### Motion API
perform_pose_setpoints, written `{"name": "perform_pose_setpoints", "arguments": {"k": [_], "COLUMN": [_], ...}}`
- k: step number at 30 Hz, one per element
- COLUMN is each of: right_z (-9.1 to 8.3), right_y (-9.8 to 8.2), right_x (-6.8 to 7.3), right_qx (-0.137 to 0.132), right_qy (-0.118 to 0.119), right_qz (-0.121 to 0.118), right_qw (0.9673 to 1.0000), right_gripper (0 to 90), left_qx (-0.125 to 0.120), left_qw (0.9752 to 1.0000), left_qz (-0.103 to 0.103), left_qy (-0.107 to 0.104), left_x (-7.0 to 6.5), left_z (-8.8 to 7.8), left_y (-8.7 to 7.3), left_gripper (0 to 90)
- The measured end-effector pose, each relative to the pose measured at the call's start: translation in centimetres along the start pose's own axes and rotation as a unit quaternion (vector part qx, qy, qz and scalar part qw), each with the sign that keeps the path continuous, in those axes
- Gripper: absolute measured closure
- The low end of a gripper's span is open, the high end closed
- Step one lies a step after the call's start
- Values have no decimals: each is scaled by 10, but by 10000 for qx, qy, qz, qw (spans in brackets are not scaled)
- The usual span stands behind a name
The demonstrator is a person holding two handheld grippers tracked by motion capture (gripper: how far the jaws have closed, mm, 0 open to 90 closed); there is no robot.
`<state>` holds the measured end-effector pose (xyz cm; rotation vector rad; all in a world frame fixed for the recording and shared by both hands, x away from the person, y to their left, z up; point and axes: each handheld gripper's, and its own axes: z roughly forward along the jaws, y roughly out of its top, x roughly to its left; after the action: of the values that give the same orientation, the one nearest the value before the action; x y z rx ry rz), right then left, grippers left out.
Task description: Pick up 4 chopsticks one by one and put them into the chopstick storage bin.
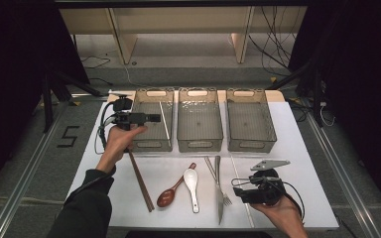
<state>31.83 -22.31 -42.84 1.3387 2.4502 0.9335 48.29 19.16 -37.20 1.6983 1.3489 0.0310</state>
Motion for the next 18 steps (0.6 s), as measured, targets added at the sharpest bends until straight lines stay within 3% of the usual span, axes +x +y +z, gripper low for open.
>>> {"name": "perform_pose_setpoints", "arguments": {"k": [4,10,18], "right_z": [2,6,9], "right_y": [0,0,0], "right_x": [-1,0,-2], "right_qx": [203,465,836], "right_qy": [-59,-170,-316], "right_qz": [-1,-78,-116], "right_qw": [9998,9987,9959], "right_gripper": [297,311,353], "left_qx": [-113,-305,-144], "left_qw": [9996,9988,9978], "left_qz": [239,332,647], "left_qy": [-110,-165,-63], "left_x": [-7,-12,-22], "left_z": [-14,-30,-35], "left_y": [-18,-47,-70], "left_gripper": [193,193,180]}}
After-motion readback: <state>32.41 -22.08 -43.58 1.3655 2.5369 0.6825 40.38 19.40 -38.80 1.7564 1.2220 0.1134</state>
